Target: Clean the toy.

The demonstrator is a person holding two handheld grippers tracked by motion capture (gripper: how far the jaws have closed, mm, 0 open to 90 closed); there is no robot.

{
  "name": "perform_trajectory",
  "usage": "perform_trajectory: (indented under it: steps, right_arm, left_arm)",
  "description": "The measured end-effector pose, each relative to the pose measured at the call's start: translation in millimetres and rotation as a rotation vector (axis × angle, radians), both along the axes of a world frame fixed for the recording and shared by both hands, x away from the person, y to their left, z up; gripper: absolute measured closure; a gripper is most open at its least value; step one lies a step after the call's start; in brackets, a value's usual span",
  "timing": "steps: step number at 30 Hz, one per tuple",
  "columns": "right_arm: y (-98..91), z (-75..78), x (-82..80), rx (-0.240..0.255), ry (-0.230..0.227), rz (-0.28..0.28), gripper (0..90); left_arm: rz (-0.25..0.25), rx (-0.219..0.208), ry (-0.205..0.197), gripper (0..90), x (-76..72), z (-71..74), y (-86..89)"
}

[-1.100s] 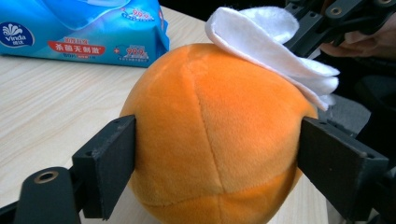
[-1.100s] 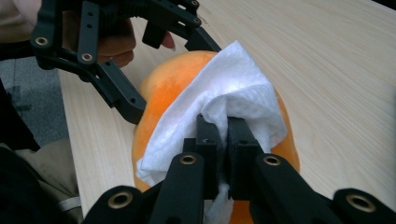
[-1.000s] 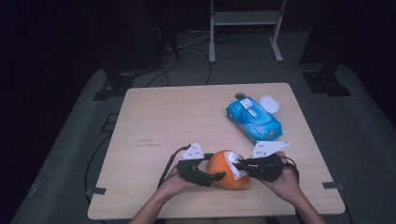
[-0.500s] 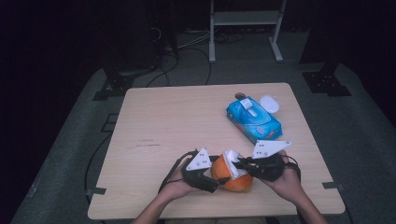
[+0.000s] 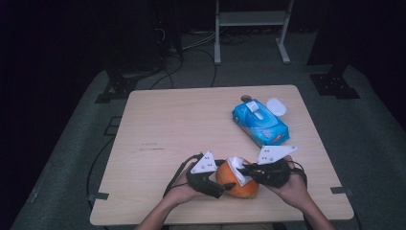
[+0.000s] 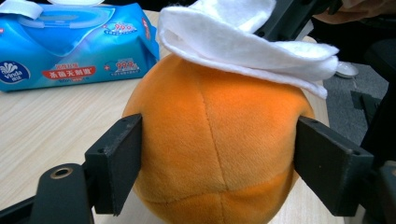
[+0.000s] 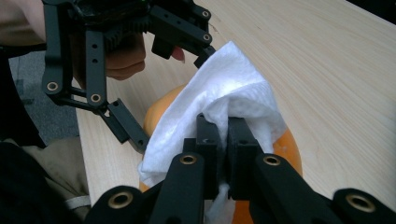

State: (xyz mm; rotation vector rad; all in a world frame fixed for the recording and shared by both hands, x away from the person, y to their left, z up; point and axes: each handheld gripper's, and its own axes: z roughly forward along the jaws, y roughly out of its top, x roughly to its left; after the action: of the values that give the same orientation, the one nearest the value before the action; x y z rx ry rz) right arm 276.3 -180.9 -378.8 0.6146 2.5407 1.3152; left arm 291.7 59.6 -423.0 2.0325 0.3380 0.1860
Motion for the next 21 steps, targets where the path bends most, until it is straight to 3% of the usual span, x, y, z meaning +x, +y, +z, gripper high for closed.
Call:
perform_trajectory:
  steps: [2, 7, 10, 11, 16, 17, 21]
  right_arm:
    - [0.4, -0.8, 1.2, 0.014, 0.014, 0.001, 84.9]
    - [4.0, -0.1, -0.8, 0.014, 0.008, 0.015, 84.9]
    - [2.4, -1.3, 1.4, 0.016, 0.012, 0.013, 84.9]
    - [1.2, -2.1, 2.7, 0.022, 0.016, 0.014, 84.9]
    - [1.4, -3.0, 2.4, 0.017, 0.022, 0.016, 84.8]
    - [1.4, -2.7, 2.4, 0.015, 0.020, 0.013, 84.9]
    - [4.3, -0.1, -1.5, 0.001, 0.004, 0.009, 84.8]
  left_arm:
    - [0.003, -0.010, 0.021, 19.7, 1.4, -0.4, 0.5]
    - [-0.004, -0.009, 0.021, 19.4, 1.3, 0.0, 0.3]
    - [-0.007, -0.028, 0.045, 16.9, 2.8, -0.8, 1.5]
    - [-0.004, -0.053, 0.079, 15.1, 4.6, -0.8, 2.3]
    - [0.006, -0.044, 0.067, 14.3, 3.8, -2.2, 1.0]
    - [0.010, -0.034, 0.046, 20.9, 2.3, -2.0, 0.8]
    - [-0.002, -0.019, 0.015, 23.0, -0.8, -0.7, -1.6]
